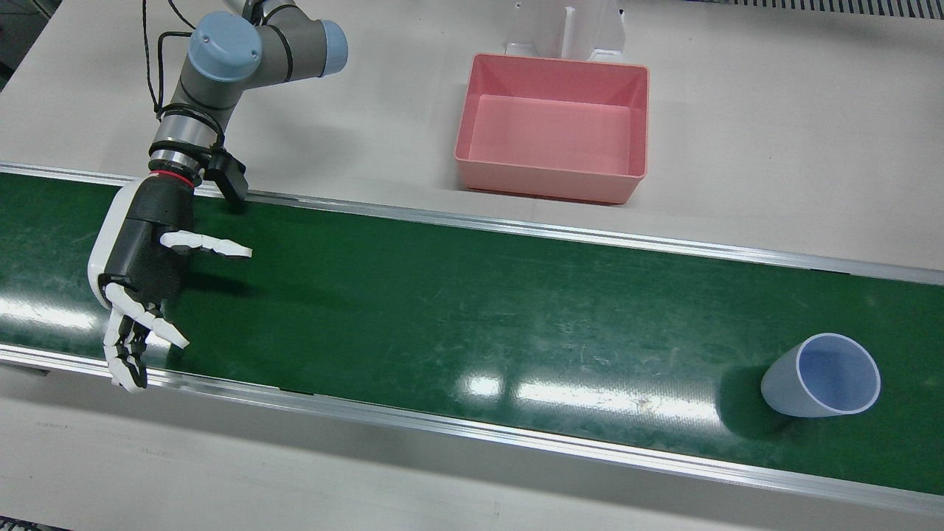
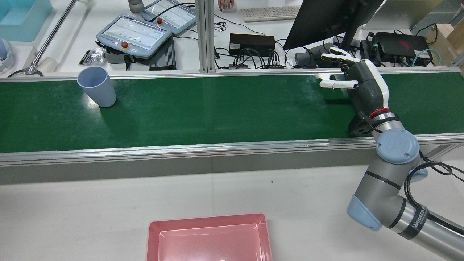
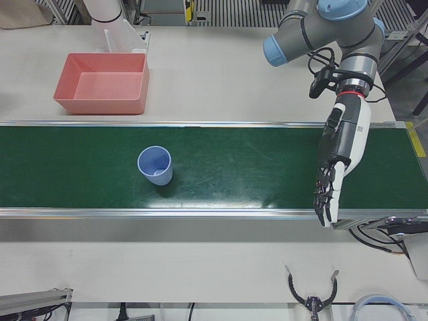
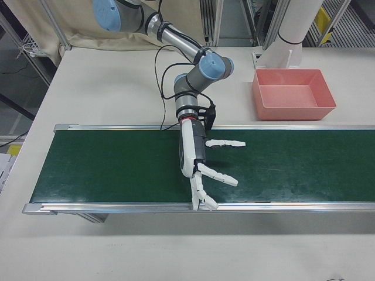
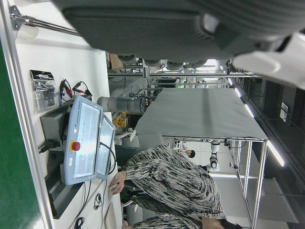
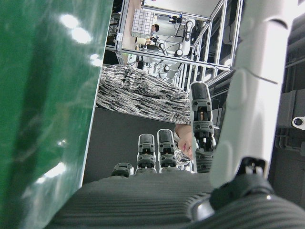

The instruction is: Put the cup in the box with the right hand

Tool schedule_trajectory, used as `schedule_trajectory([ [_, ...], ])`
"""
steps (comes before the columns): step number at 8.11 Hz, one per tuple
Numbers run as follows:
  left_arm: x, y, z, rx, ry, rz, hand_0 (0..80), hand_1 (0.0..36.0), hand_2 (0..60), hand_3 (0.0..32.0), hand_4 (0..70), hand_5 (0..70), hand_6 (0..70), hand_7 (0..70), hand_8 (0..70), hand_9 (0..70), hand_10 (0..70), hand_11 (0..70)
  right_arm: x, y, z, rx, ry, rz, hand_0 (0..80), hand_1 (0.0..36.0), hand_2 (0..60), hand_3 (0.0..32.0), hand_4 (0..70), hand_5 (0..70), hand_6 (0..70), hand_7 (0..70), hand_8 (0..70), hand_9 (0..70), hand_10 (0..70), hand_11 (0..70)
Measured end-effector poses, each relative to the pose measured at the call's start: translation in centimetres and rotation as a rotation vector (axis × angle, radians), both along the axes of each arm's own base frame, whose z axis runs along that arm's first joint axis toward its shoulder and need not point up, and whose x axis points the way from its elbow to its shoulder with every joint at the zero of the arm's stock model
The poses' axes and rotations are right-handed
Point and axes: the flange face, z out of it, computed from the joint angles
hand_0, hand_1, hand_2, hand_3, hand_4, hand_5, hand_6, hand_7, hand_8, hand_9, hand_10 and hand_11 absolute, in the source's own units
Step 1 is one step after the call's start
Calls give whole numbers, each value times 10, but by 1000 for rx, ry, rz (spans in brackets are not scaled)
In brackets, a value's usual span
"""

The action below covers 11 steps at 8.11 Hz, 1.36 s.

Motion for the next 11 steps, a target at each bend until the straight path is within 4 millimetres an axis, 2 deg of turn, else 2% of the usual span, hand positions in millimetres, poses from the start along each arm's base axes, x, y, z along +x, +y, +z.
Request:
schedule_trajectory([
  [2,0,0,0,0,0,0,0,0,0,0,0,0,0,0,0,0,0,0,5,-3,2,0,12,9,622,167,0,0,308,69,71,266,89,176,21,51],
  [3,0,0,0,0,0,0,0,0,0,0,0,0,0,0,0,0,0,0,5,-4,2,0,15,10,593,203,79,0,252,69,70,262,86,172,19,48],
  [4,0,0,0,0,-1,0,0,0,0,0,0,0,0,0,0,0,0,0,5,-4,2,-1,17,10,594,172,36,0,281,64,69,261,84,170,11,35],
  [5,0,0,0,0,-1,0,0,0,0,0,0,0,0,0,0,0,0,0,4,-4,3,-2,19,9,577,185,70,0,249,63,68,259,84,170,9,33],
  [6,0,0,0,0,0,0,0,0,0,0,0,0,0,0,0,0,0,0,4,-4,3,-3,21,8,591,154,17,0,275,62,67,257,84,169,9,31],
  [7,0,0,0,0,-1,0,0,0,0,0,0,0,0,0,0,0,0,0,4,-4,3,-2,20,7,579,174,53,0,249,63,67,256,84,170,8,31],
  [8,0,0,0,0,0,0,0,0,0,0,0,0,0,0,0,0,0,0,3,-4,3,-2,20,7,591,158,19,0,281,63,67,258,85,171,9,31],
  [10,0,0,0,0,0,0,0,0,0,0,0,0,0,0,0,0,0,0,4,-4,3,-2,20,7,573,165,44,0,267,61,67,258,88,175,9,32],
  [11,0,0,0,0,0,0,0,0,0,0,0,0,0,0,0,0,0,0,3,-4,3,-2,19,7,580,157,22,0,265,62,67,259,88,175,8,30],
])
